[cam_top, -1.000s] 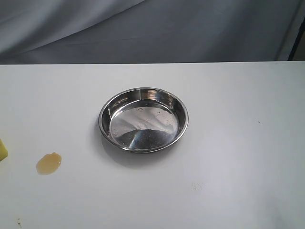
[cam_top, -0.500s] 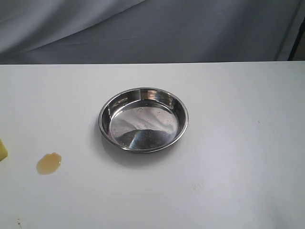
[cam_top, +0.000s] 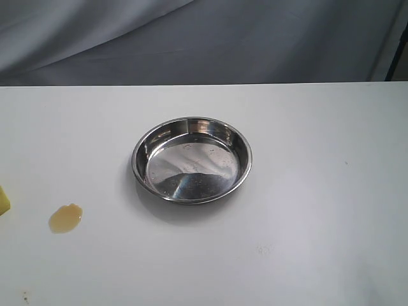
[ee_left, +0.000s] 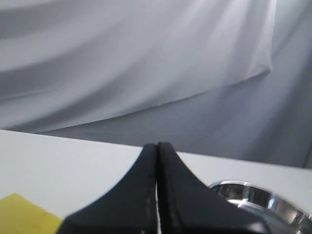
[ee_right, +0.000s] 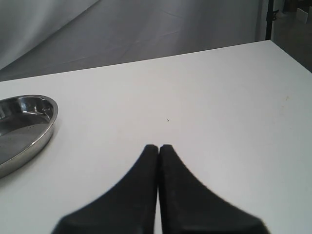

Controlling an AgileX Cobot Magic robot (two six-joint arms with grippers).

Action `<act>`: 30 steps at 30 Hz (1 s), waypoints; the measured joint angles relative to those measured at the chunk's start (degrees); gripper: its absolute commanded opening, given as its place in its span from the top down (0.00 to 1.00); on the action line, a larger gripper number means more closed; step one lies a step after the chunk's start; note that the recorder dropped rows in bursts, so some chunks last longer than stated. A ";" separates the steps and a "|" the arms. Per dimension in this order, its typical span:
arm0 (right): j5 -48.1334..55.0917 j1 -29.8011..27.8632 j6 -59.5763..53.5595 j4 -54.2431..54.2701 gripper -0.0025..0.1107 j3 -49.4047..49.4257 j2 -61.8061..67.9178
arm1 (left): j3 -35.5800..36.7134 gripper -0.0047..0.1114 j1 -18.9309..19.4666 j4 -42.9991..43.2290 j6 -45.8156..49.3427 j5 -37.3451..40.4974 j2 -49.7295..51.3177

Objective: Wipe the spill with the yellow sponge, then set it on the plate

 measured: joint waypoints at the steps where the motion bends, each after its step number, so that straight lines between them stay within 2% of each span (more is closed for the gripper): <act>1: 0.00 0.00 0.00 0.00 0.98 0.00 0.00 | 0.00 0.96 0.00 -0.88 -1.15 -1.03 0.00; 5: 0.00 0.00 0.00 0.00 0.98 0.00 0.00 | 0.00 0.96 0.00 -2.37 -2.70 -3.80 0.00; 17: 0.00 0.00 0.00 0.00 0.98 0.00 0.00 | -9.01 0.96 0.00 -0.88 -2.59 2.84 -0.10; 24: 0.00 0.00 0.00 0.00 0.98 0.00 0.00 | -9.93 0.96 0.00 0.65 -2.46 6.07 0.23; 30: 0.00 0.00 0.00 0.00 0.98 0.00 0.00 | -12.66 0.96 0.00 3.09 -1.76 6.28 11.28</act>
